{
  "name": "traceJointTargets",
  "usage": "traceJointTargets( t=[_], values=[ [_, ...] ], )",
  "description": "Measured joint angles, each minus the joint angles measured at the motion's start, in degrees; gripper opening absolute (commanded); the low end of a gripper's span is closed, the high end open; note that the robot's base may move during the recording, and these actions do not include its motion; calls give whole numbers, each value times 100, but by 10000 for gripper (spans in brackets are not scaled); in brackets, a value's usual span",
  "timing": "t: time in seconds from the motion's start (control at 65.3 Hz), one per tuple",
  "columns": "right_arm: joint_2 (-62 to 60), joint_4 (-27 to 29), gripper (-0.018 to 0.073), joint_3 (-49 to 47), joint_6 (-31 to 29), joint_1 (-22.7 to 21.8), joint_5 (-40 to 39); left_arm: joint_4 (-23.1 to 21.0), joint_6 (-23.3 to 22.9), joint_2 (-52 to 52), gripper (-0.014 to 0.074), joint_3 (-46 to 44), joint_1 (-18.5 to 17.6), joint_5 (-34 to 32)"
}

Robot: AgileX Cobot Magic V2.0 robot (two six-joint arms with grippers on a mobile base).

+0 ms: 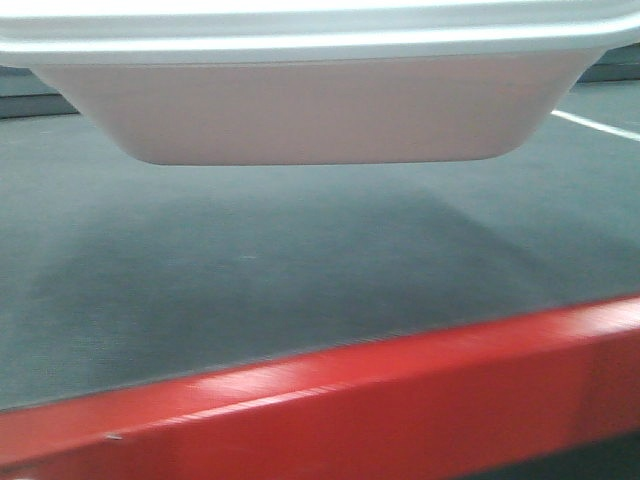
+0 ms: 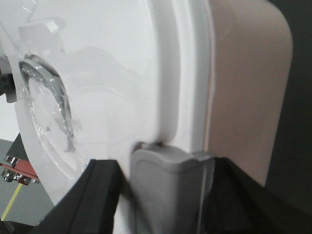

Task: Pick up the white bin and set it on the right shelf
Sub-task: 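Carry the bin with both grippers while driving past the red frame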

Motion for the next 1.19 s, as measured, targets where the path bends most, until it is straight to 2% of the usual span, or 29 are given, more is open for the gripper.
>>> traceJointTargets(
  t=[1.194],
  values=[
    [0, -13, 361, 0, 0, 0, 0, 0, 0, 0, 133, 0, 0, 10]
  ],
)
